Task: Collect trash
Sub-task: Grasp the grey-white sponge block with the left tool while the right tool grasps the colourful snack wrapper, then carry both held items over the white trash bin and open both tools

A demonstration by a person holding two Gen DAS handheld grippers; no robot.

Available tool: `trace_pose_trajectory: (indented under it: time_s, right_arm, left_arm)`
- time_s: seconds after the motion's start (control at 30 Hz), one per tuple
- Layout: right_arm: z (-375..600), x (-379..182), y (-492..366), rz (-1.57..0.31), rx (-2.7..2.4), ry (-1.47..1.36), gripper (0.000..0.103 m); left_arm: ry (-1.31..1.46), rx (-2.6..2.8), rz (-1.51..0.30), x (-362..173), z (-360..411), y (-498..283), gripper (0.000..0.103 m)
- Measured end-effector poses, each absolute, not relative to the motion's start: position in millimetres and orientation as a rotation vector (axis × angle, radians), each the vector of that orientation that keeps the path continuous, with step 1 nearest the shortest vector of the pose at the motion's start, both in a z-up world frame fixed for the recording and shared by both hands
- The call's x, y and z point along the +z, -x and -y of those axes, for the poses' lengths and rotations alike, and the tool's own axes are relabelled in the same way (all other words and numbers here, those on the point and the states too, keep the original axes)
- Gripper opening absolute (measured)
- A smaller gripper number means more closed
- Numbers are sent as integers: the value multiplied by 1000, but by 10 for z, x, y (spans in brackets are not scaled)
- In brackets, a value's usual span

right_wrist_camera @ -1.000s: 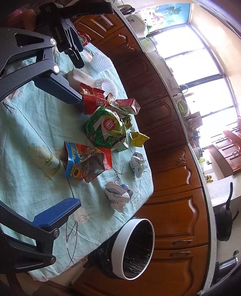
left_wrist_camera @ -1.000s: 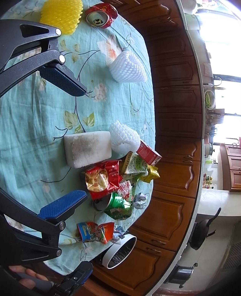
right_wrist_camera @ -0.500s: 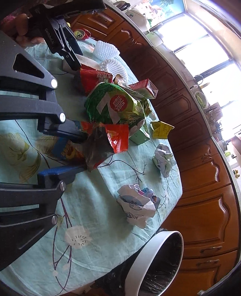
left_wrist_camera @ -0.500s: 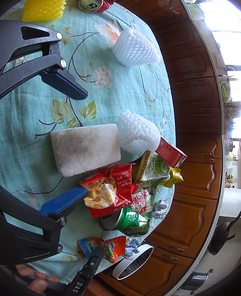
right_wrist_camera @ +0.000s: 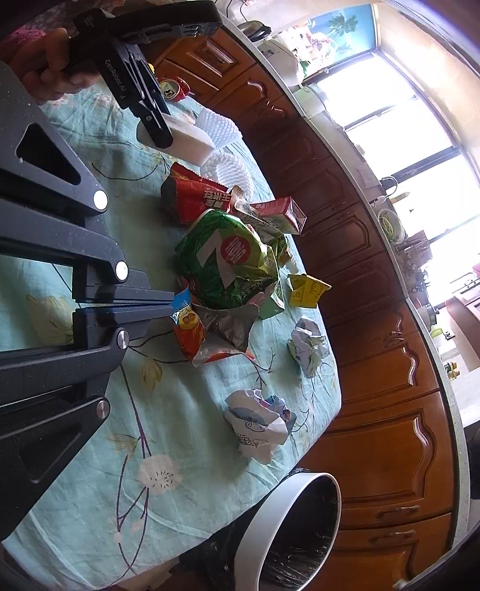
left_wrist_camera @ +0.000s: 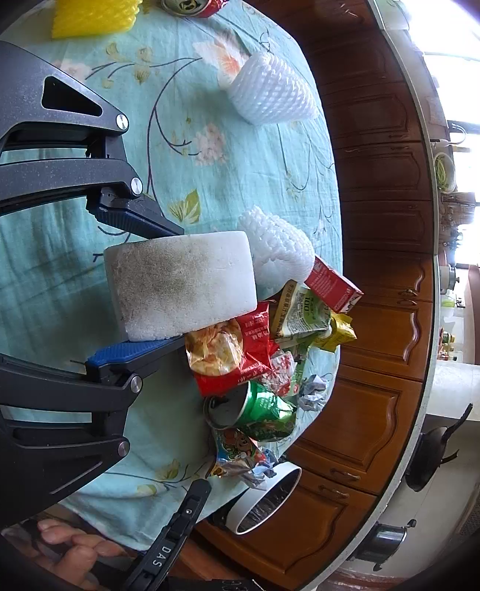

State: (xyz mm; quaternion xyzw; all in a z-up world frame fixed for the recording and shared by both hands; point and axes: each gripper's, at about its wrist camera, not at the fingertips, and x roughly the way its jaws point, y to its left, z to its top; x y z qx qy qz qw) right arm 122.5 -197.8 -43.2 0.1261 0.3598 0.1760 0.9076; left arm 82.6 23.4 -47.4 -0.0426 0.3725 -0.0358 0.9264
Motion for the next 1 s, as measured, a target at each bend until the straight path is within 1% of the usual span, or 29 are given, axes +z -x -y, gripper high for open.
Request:
trace_pose_trajectory:
  time_s: [0.03,0.07,0.1,0.17,0.23,0.43,0.5,0.53,0.73,1.0]
  right_arm:
    - [1990,-431,-1240,-745,365,-271,3]
    - [2019,-434,-1261,-750,373,-299,9]
    - [2062,-443,-1281,-756,364,-326,12]
    - [2130,-446,-1335,-756,337,-348,28]
    - [2191,-448,-1401,-749,317,-365,30]
    - [2261,-540,-1724,-787,289,-389,30]
    - [2254,-612,-1813,-822,310,-402,18]
    - [2242,-625,-1824,-829,324,-401,4]
    - [2320,-377,-1566,-754,355,-388,1]
    - [2935,-31,-1353,-659,265,-410,1]
  left_arm:
    - [91,-73,-751,-432,-244,-795,50]
    - [94,-71,-740,-390,-253,-773,50]
    - [98,-68,-730,-348,-268,-762,50]
    - [112,-64,-703,-263,-296,-739,50]
    - [121,-59,-675,-182,-301,-747,50]
    - [117,-77,-644,-28,-242,-802,50]
    - [118,-87,-644,-13,-208,-850,50]
    - [118,-96,-646,-8,-183,-874,50]
    - [97,-162,-643,69,46,-998,50]
    - [41,-310,-647,174,670,-1175,50]
